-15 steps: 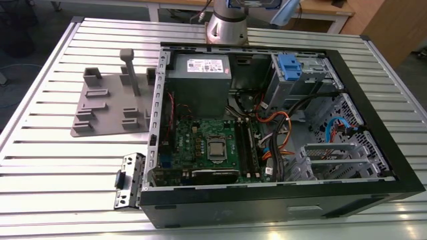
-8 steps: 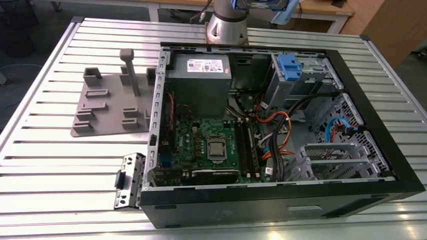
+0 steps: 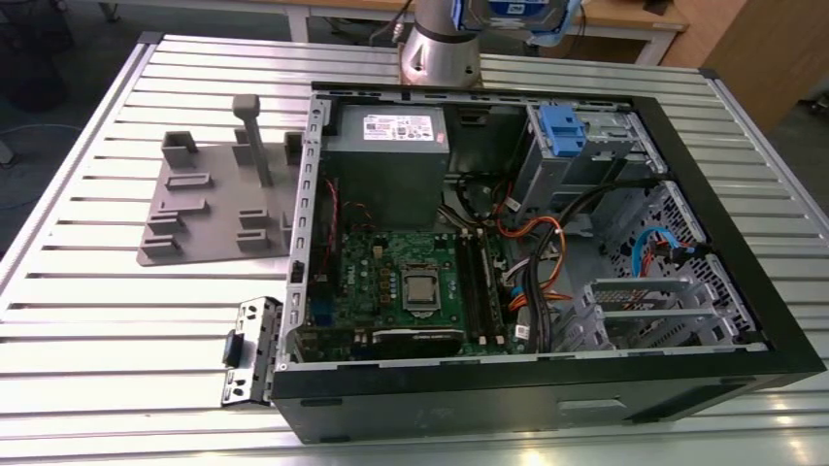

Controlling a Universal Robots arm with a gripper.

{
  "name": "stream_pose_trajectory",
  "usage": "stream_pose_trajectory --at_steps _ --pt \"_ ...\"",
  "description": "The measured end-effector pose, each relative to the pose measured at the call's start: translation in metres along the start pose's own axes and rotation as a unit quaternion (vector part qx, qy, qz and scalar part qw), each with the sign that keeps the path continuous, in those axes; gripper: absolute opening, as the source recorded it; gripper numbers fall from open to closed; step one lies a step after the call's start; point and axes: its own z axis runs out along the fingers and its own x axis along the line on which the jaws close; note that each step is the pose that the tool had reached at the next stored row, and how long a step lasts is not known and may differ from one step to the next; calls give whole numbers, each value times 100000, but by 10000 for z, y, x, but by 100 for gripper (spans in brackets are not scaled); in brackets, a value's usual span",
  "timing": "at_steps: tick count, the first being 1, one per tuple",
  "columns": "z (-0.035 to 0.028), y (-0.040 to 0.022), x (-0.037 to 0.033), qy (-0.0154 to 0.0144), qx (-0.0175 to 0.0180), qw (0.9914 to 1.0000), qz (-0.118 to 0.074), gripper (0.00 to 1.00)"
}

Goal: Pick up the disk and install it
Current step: 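Pick up the disk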

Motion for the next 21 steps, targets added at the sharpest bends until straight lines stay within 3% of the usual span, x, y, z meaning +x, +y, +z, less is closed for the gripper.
stream_pose_trajectory --at_steps 5,21 --pt "46 8 133 -25 49 99996 891 36" --pt "277 57 802 -55 232 99985 1724 36"
